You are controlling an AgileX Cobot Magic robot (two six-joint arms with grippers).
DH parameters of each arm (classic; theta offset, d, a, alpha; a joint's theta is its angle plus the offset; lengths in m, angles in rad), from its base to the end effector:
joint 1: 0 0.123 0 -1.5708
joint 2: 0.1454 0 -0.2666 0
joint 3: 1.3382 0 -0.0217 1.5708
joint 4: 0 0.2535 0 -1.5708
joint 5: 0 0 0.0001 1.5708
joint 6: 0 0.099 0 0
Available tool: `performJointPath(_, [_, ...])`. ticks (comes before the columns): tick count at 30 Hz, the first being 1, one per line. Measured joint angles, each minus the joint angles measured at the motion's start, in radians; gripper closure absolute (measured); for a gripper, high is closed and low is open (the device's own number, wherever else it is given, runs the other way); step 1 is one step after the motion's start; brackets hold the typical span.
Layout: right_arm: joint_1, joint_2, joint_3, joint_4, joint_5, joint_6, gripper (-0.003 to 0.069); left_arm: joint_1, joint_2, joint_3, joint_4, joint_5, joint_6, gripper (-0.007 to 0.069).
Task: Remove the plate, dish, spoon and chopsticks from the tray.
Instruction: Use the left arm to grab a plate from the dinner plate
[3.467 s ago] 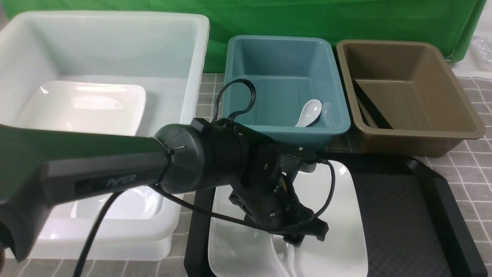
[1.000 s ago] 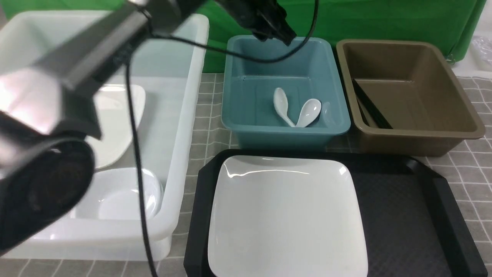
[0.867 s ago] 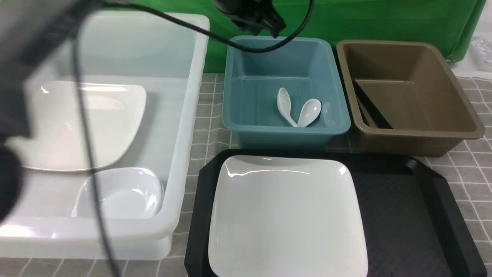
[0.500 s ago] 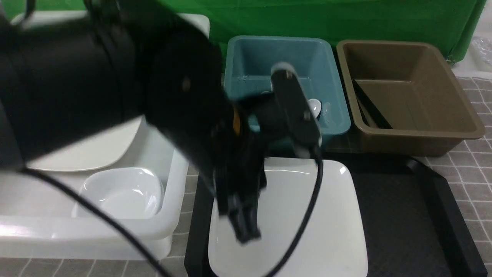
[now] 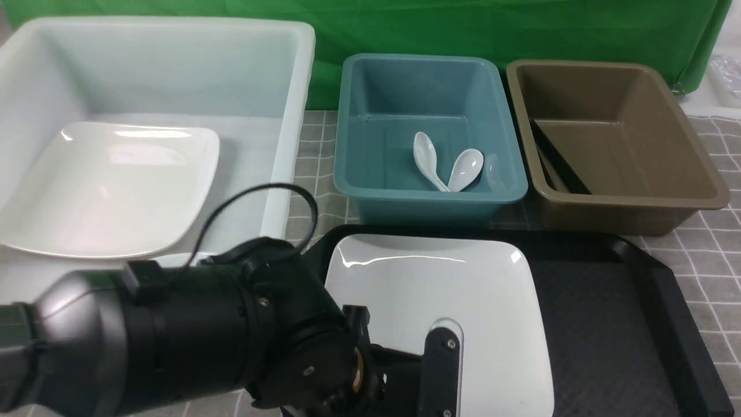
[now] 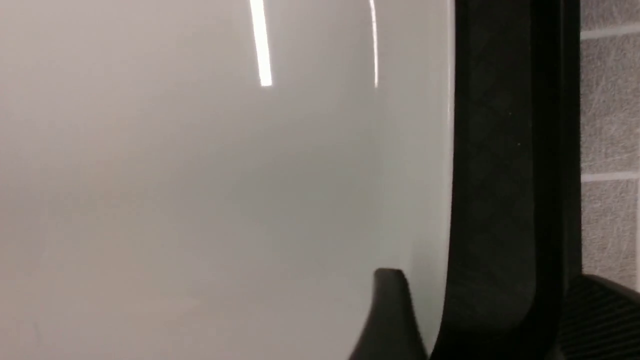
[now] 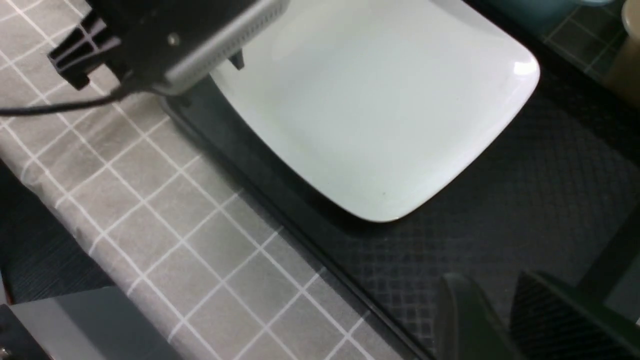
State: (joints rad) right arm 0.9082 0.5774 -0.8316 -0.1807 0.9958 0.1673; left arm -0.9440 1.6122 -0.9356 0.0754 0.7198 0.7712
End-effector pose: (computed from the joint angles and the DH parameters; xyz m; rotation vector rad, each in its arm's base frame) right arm 0.0793 0.0773 0.3456 -0.8335 2.0733 0.3719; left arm 0.1787 -0.2384 0.1666 2.2214 1.8264 0.0493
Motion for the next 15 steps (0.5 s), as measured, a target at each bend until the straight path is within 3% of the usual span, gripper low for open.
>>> performJointPath(15, [0.0,0.0,0.0,0.0,0.001,0.0,0.0463,0.0,0.116,0.007,0.217,-0.079,-0.072,0.0165])
